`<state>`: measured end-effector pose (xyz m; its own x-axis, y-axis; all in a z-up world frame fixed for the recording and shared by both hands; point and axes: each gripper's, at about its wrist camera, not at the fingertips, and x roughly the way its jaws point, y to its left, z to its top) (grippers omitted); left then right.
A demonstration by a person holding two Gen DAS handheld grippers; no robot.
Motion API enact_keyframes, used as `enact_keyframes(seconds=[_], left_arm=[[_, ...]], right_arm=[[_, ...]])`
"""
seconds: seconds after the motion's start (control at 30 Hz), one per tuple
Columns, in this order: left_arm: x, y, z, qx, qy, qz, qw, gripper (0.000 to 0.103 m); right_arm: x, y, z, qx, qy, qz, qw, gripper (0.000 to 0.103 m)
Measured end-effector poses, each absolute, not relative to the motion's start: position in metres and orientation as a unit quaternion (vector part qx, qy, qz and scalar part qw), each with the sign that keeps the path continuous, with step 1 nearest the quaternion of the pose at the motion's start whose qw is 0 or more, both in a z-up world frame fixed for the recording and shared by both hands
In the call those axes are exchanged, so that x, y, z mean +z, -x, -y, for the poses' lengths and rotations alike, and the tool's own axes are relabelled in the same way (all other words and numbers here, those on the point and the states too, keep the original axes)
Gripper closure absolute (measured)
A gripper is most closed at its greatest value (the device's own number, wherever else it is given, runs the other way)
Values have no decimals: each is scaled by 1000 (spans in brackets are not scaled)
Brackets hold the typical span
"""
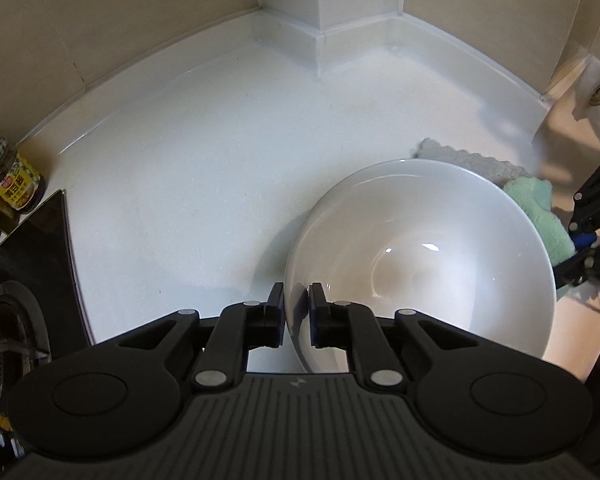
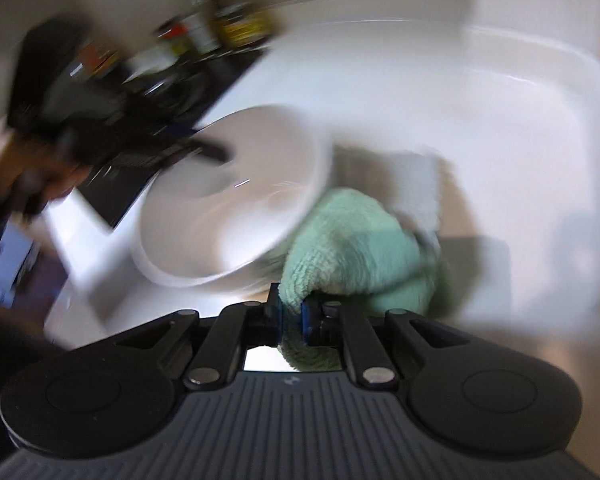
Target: Clean bowl
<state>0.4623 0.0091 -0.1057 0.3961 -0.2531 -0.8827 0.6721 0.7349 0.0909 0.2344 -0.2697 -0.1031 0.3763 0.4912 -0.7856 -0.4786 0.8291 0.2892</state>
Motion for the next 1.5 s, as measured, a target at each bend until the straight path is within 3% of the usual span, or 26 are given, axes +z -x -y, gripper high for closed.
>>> enact_keyframes(seconds=[0.1,0.23,0.67,0.77,0.83,1.0,1.1,1.13,1.3,1.4,1.43,1.5], left_arm=[[-105,-460,-11,-296,-228,-470,800,91],[-104,-475,-6,-316,-237,-466,792,80],[-112,-455,16,-307,-251,-482,781,90],[-114,-446,15,-309,-250,-483,780,89],[-113,-449,15,-316,-252,-480,779,79],[-109,-465,32,-332,-262,-467,777,78],[-115,-467,47,-344,-276,-464,769,82],[-116,-466,51,-344,-277,-464,768,88],[-119,-460,60,-342,-284,-463,767,89],[-120,-455,62,-346,-292,-463,761,88],[-117,-457,60,-349,-291,-461,762,81],[-116,-464,66,-351,-282,-458,766,78]], right_arm=[[-101,-231,256,304,28,-465,831,96],[-97,-233,253,300,29,-461,835,96],[-99,-238,246,256,42,-456,851,96],[-97,-242,251,250,44,-454,854,96],[-97,-243,252,256,48,-457,851,96],[-93,-234,245,291,70,-467,832,96],[-84,-229,236,316,80,-473,818,96],[-81,-227,233,324,82,-474,814,96],[-73,-230,245,319,27,-476,819,96],[-77,-232,249,309,17,-480,821,96],[-77,-232,250,308,15,-481,821,96],[-77,-233,250,308,8,-484,819,96]])
